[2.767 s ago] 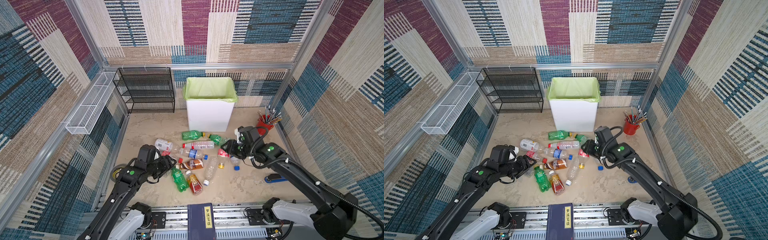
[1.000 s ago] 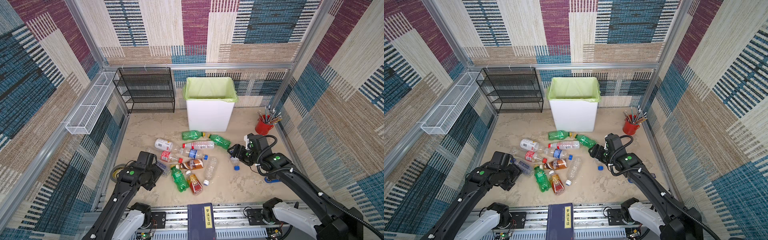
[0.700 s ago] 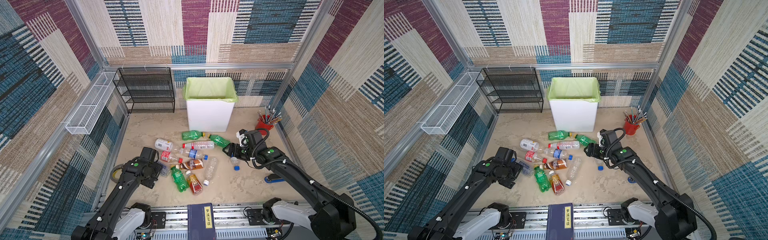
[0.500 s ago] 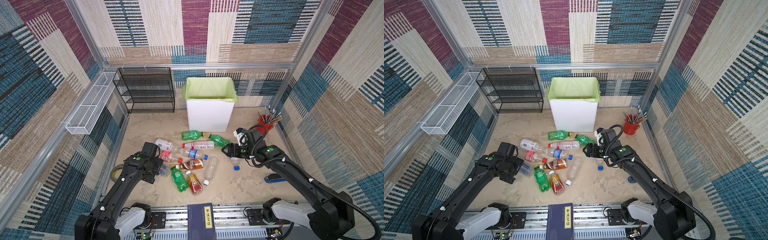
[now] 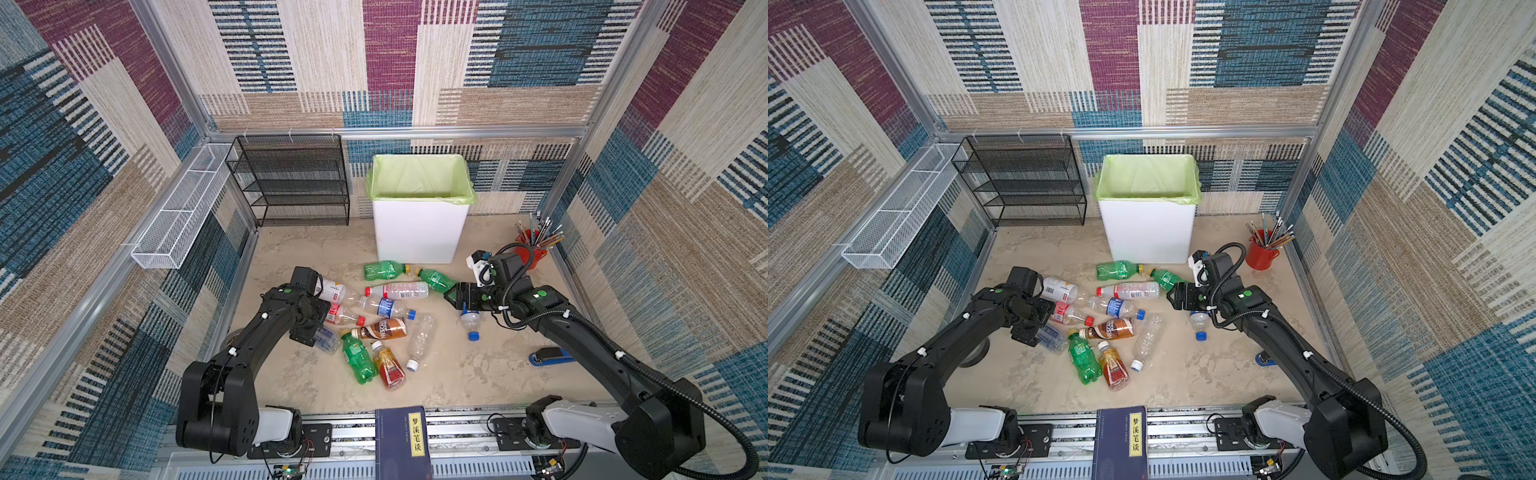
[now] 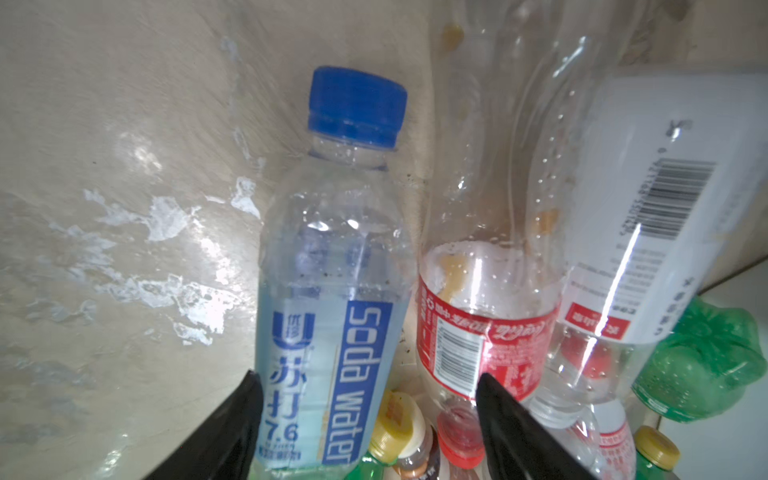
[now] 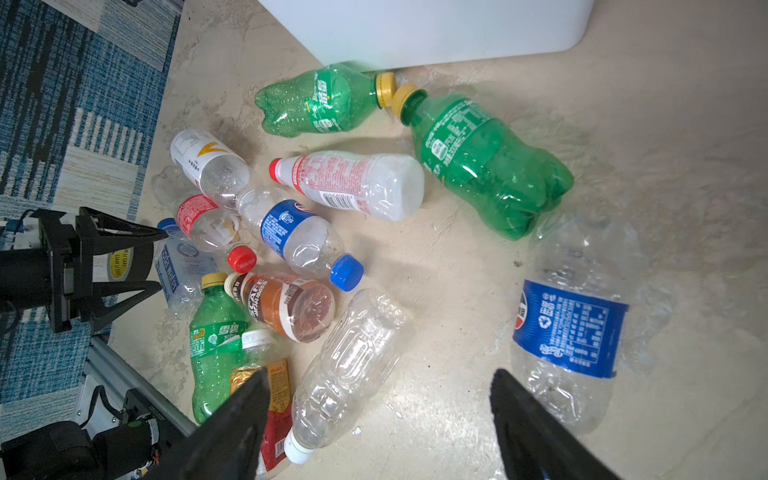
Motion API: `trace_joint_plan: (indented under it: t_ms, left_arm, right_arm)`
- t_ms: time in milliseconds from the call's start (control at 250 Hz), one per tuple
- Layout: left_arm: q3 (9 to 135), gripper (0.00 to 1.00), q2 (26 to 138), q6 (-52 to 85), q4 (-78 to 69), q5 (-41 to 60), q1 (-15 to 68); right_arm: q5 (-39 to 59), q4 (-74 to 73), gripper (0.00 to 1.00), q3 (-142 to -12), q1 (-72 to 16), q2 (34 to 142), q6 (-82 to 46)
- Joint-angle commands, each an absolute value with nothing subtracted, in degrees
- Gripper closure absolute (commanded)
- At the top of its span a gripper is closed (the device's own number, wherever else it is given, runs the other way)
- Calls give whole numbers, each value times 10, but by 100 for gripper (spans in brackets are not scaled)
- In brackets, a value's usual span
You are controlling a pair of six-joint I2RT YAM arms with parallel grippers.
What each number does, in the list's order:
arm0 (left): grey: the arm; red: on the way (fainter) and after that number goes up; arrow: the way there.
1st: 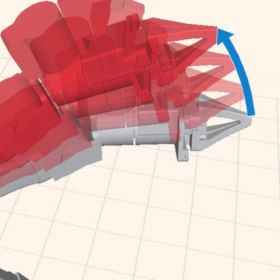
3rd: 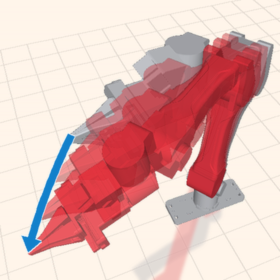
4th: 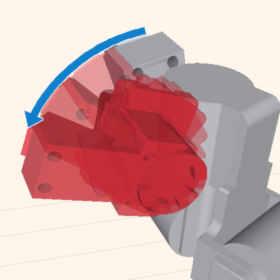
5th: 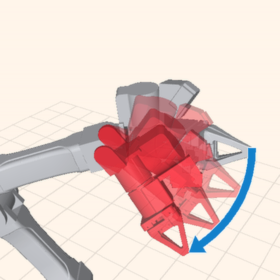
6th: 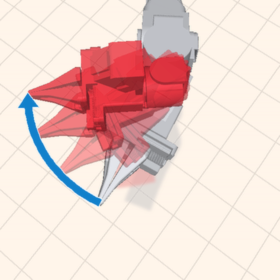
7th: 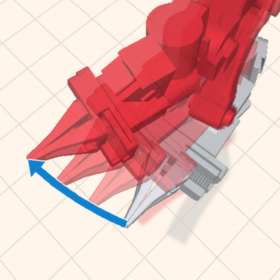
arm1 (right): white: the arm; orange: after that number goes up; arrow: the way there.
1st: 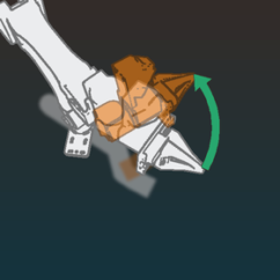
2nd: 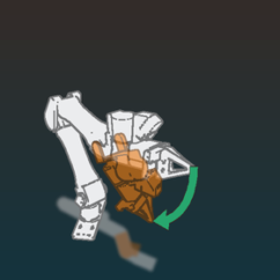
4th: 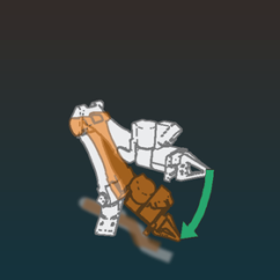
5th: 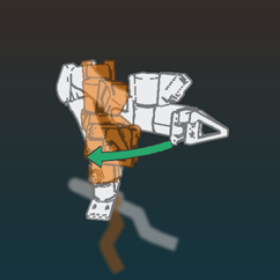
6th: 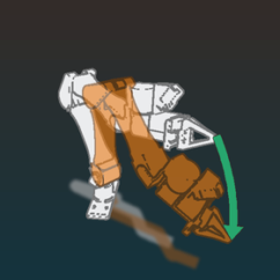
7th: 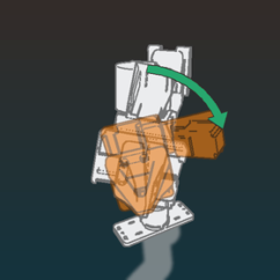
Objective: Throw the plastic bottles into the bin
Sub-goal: 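Close left gripper around the blue-cap 'soda water' bottle, then lift the 'soda water' bottle with left gripper while right hovers over blue-label bottle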
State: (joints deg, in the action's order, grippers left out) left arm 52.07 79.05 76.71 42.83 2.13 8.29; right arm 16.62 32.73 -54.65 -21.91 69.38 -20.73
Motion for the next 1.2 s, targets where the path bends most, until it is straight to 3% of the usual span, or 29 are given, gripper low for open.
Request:
trace_joint_plan:
  t_ms: [0, 360, 688, 920, 1196]
  left_arm:
    - [522, 19, 802, 737, 436, 44, 75]
    - [509, 20, 774, 707, 476, 63, 66]
    - [461, 24, 802, 724, 387, 81, 66]
    - [471, 35, 811, 689, 403, 79, 66]
    - [465, 48, 685, 608, 415, 70, 68]
  right_arm:
    - [162, 324, 16, -551, -215, 699, -206]
    - [165, 327, 16, -556, -210, 721, -200]
    - [172, 324, 16, -556, -209, 733, -200]
    - [168, 329, 16, -556, -209, 729, -199]
    - [160, 330, 16, -565, -205, 735, -198]
